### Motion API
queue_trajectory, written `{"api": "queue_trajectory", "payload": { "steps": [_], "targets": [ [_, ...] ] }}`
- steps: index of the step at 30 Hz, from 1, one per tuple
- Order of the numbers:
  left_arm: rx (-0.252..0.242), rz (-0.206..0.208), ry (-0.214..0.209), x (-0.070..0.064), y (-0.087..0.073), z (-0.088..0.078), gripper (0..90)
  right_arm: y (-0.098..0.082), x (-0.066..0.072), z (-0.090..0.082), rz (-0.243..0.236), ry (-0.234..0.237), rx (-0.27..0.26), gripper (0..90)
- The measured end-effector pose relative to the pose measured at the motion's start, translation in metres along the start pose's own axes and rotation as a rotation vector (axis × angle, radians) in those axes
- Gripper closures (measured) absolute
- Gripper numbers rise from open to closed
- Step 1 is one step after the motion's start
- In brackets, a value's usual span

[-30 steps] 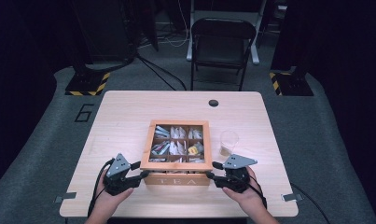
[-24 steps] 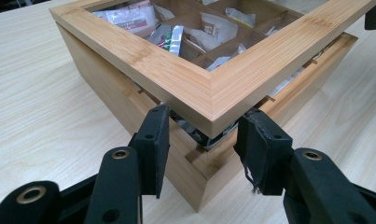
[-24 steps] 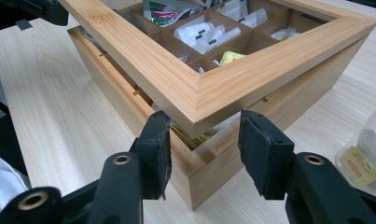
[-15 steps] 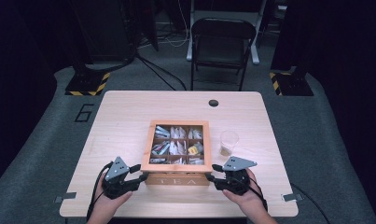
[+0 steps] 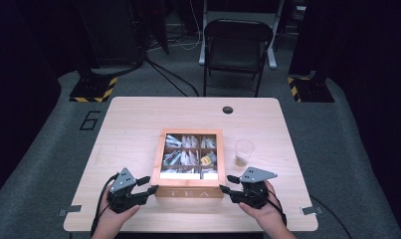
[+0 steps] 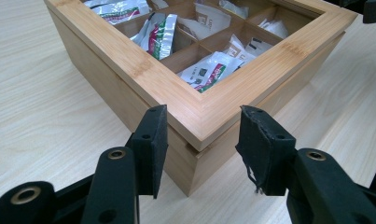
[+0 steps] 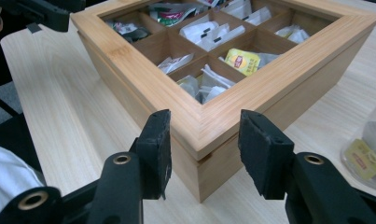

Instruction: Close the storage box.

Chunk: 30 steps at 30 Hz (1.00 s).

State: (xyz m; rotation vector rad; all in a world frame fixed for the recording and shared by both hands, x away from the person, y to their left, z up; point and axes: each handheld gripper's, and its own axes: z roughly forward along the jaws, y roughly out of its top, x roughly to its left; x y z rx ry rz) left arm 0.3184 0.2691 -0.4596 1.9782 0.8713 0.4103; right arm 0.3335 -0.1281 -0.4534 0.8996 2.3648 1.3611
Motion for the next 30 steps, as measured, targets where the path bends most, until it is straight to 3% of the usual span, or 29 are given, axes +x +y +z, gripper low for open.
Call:
{"api": "queue_trajectory", "payload": {
  "steps": [11, 18, 30],
  "targets": [
    [-0.026, -0.044, 0.031, 0.013, -0.002, -0.005, 49.1, -0.003, -0.014, -0.007, 0.037, -0.045, -0.013, 50.0],
    [-0.034, -0.053, 0.022, 0.017, -0.003, -0.009, 47.0, -0.006, -0.022, -0.008, 0.049, -0.060, -0.014, 49.4],
    [-0.031, -0.063, 0.005, 0.018, -0.009, -0.012, 47.0, -0.009, -0.019, -0.010, 0.063, -0.054, -0.017, 47.1]
  ]
}}
